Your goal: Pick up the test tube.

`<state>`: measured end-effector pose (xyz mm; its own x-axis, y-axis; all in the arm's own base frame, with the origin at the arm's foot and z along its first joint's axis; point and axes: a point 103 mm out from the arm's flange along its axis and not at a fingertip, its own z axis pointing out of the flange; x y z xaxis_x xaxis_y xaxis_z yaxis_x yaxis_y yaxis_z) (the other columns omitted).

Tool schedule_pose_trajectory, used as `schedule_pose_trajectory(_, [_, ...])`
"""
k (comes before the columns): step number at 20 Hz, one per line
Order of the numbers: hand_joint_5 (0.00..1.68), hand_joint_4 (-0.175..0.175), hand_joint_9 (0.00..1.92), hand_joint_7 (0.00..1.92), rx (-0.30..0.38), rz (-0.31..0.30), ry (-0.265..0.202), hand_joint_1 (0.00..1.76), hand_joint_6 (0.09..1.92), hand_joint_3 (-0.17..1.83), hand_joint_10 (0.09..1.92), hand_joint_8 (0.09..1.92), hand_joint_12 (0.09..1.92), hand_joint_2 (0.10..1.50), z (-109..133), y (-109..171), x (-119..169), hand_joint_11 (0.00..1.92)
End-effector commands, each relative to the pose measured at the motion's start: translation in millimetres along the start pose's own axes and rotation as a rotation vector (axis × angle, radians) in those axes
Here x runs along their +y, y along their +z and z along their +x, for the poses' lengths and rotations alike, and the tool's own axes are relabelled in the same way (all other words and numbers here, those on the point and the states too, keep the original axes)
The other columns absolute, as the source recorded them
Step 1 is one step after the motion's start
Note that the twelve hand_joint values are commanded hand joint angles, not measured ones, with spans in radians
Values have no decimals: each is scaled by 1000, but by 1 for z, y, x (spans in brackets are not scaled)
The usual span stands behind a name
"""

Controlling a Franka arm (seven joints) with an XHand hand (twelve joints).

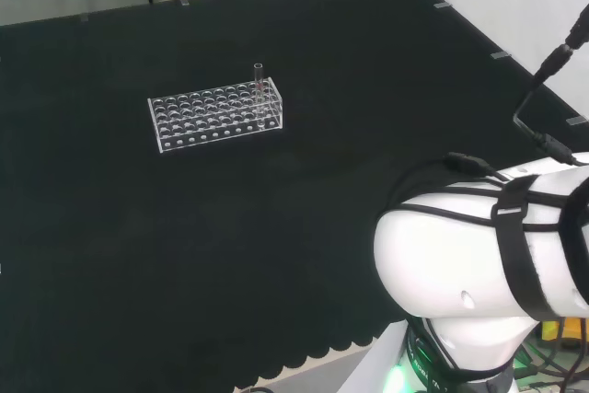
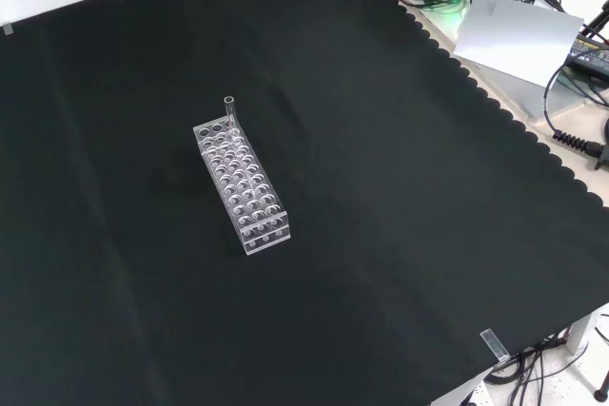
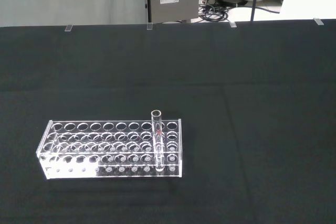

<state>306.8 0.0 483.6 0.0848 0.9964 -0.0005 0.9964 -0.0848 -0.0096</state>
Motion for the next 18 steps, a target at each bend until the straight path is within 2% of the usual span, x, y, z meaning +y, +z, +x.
schedule_pose_trajectory(1, [0,-30,0,0,-10,-4,0,448,87,481,356,352,1137,757,-2,1,0,0])
schedule_pose_trajectory(6, [0,-30,0,0,-23,20,-18,440,87,350,319,321,1148,825,-1,2,4,0])
schedule_pose_trajectory(9, [3,-32,0,0,-7,4,-31,446,87,300,362,335,1168,847,-2,4,9,0])
schedule_pose_trajectory(14, [169,-64,27,79,22,-48,-47,628,87,235,833,716,1489,840,1,9,34,0])
schedule_pose_trajectory(16, [261,-82,112,172,25,-41,-55,711,87,241,922,798,1560,829,5,13,50,40])
schedule_pose_trajectory(18, [323,-92,202,256,19,-18,-65,756,87,271,932,833,1552,812,10,18,67,122])
